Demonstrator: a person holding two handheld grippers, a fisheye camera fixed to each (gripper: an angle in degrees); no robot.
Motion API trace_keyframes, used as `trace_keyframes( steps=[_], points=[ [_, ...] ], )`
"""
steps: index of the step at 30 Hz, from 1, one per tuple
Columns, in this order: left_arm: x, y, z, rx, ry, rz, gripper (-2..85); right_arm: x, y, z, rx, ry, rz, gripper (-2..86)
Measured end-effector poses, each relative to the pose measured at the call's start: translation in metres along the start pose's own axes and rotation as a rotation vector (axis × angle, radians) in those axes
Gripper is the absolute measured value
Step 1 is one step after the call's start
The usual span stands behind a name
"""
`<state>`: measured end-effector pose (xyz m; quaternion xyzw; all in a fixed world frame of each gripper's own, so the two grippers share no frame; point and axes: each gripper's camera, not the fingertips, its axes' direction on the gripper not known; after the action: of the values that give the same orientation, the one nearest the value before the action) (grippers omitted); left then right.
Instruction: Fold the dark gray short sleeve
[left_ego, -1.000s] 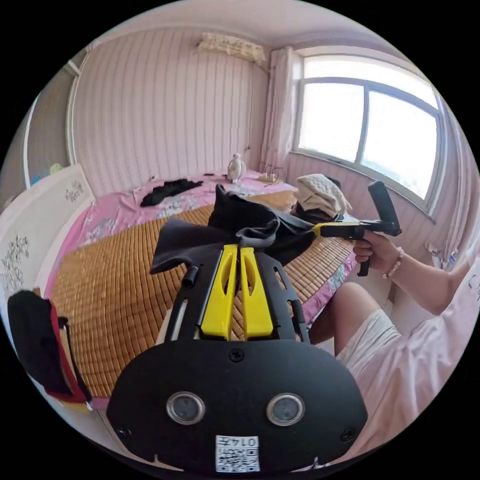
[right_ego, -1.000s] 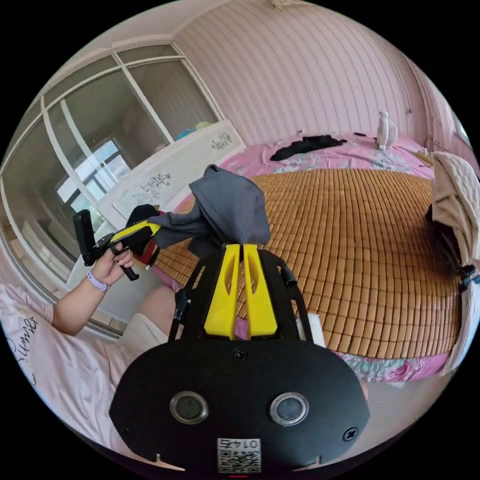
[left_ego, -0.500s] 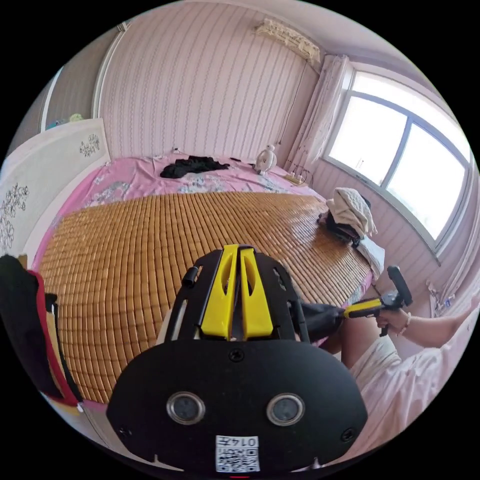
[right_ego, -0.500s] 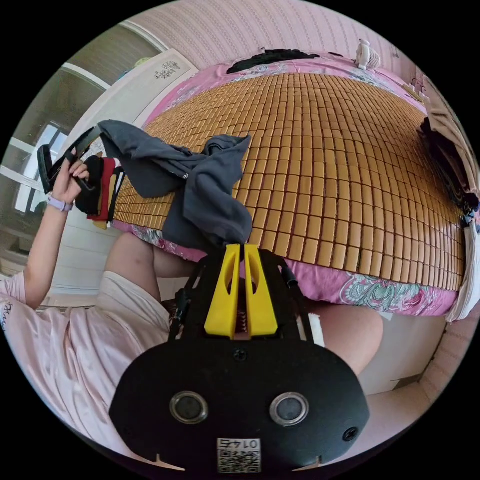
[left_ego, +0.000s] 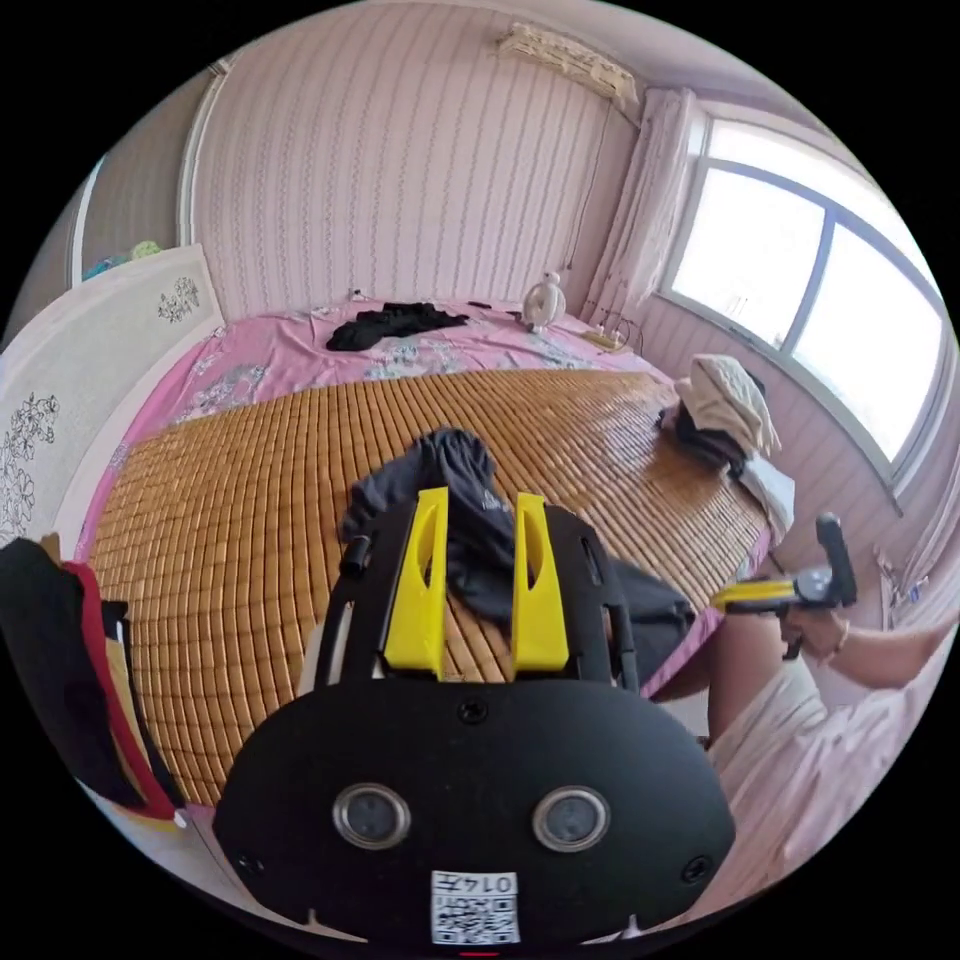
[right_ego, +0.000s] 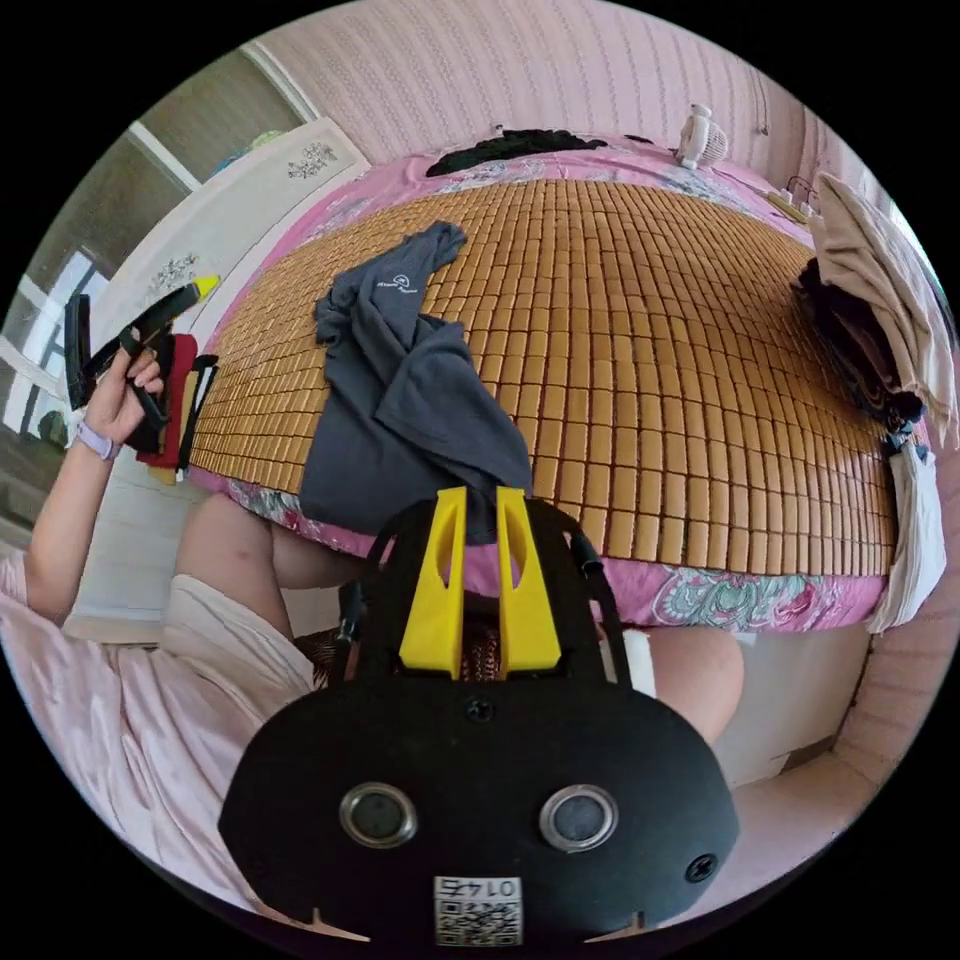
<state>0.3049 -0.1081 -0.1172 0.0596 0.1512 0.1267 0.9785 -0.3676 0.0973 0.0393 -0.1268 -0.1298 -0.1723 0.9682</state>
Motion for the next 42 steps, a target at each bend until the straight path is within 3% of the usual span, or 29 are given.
trace_keyframes(
  steps=[3,7,10,14,17,23,31,36,42],
  points=[
    [0.023,0.075,0.036,-0.245,0.061,0.029,7.4,-0.041,-0.031,0.029,-0.044,-0.038,-0.176,7.7],
    [0.044,0.103,0.057,-0.334,0.065,0.031,9.6,-0.083,-0.075,0.07,-0.077,0.058,-0.26,11.5],
    [0.048,0.097,0.066,-0.332,0.097,0.023,10.4,-0.08,-0.095,0.102,-0.248,0.104,-0.186,10.1],
    [0.042,0.097,0.088,-0.399,0.043,0.047,8.1,-0.046,-0.091,0.063,-0.161,0.011,-0.123,3.0],
    [0.036,0.106,0.083,-0.383,0.035,0.061,6.5,0.005,-0.062,0.006,-0.019,-0.052,-0.034,1.7],
    [0.003,0.129,0.052,-0.384,0.112,-0.001,-0.2,0.114,0.016,-0.057,0.056,-0.138,0.264,0.9],
    [-0.062,0.144,-0.112,-0.019,0.207,-0.098,-1.0,0.15,0.058,-0.135,0.369,-0.456,0.395,0.6],
    [-0.105,0.137,-0.265,0.345,0.156,-0.084,-1.0,0.13,0.035,-0.237,0.621,-0.562,0.199,0.5],
    [-0.1,0.138,-0.417,0.67,0.101,0.05,-1.0,0.072,0.034,-0.395,0.933,-0.58,-0.124,0.4]
  ],
)
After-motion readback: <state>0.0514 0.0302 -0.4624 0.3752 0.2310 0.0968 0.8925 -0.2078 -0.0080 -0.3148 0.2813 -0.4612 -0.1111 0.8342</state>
